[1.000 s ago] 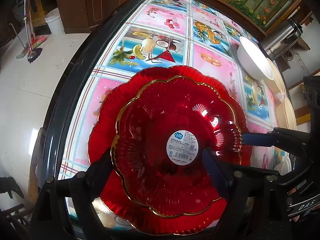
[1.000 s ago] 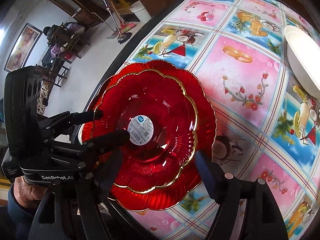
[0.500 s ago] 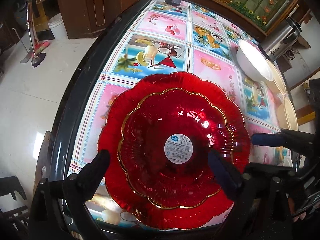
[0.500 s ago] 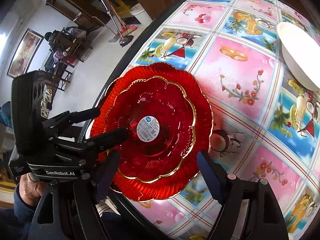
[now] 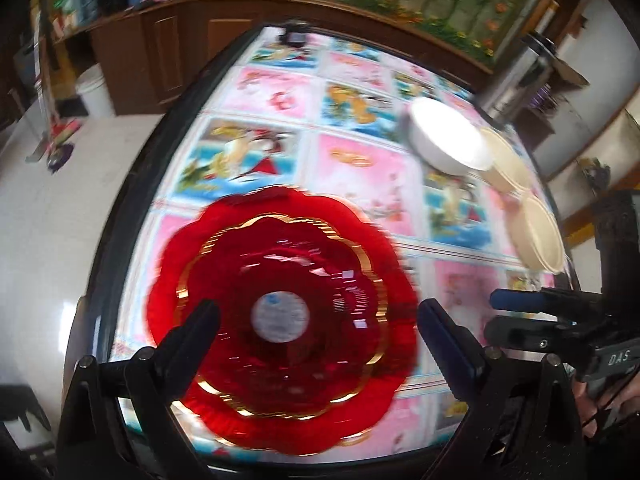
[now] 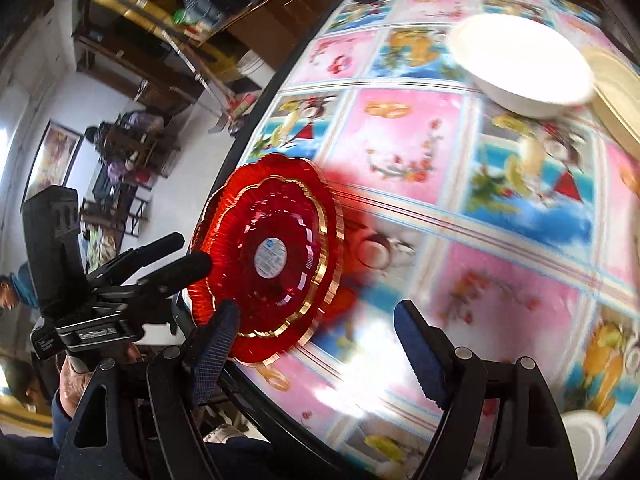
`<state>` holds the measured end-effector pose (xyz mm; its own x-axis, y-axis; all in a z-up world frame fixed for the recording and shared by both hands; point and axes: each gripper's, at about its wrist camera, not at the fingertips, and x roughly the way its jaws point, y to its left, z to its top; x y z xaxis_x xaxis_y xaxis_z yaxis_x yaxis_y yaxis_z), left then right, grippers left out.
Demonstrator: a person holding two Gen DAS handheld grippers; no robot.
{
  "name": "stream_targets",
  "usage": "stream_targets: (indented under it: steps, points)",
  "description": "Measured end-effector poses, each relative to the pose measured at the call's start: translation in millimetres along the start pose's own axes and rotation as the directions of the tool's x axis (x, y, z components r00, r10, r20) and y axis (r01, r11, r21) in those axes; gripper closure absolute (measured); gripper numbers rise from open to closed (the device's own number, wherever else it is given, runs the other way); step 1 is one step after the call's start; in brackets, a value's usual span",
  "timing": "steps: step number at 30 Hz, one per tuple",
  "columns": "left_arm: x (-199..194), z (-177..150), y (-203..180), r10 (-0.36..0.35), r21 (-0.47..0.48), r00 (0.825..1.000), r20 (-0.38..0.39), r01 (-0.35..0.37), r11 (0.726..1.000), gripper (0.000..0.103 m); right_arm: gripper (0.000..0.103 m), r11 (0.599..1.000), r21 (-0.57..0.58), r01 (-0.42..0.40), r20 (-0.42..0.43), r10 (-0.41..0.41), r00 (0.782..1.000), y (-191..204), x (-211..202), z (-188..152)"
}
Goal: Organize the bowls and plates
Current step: 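Open the left gripper and grasp the white foam plate rim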
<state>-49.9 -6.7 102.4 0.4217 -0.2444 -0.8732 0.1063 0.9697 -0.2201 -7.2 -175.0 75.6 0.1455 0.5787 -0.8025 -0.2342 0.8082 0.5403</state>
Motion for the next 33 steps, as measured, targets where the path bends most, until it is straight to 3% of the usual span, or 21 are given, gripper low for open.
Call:
stream_targets:
  steps: [9,15,22,30,31,33]
  points:
    - [19.7,2.7,-89.2,-0.082,0.168,0.995,-0.052,0.090,0.982,0.005,0.020,0.985,0.166,0.044,0.158,-0.071,0.985,-72.6,-83.4,-43.7]
    - [44.3,-16.7,-157.1,-0.144,0.289,0.979,-0.147,0.182,0.940,0.005,0.020,0.950,0.295,0.101,0.238,-0.175,0.955,-126.0,-140.7,-86.4]
    - [59.3,-39.4,-196.1,-0.197,0.345,0.952,-0.233,0.270,0.899,0.005,0.020,0.898,0.422,0.128,0.200,-0.230,0.952,-172.9,-156.0,-138.8]
    - [82.3,-71.5,-222.0,-0.161,0.425,0.934,-0.319,0.293,0.856,0.006,0.020,0.905,0.399,0.145,0.117,-0.208,0.971,-178.5,-141.4,-165.0]
    - [86.0,-76.1,-223.8,-0.150,0.437,0.932,-0.330,0.292,0.851,0.010,0.020,0.907,0.393,0.149,0.105,-0.206,0.973,-178.7,-138.4,-165.9]
    - [91.5,-82.5,-226.6,-0.130,0.455,0.935,-0.331,0.278,0.846,0.031,0.027,0.911,0.377,0.164,0.076,-0.207,0.975,-177.6,-131.8,-167.6]
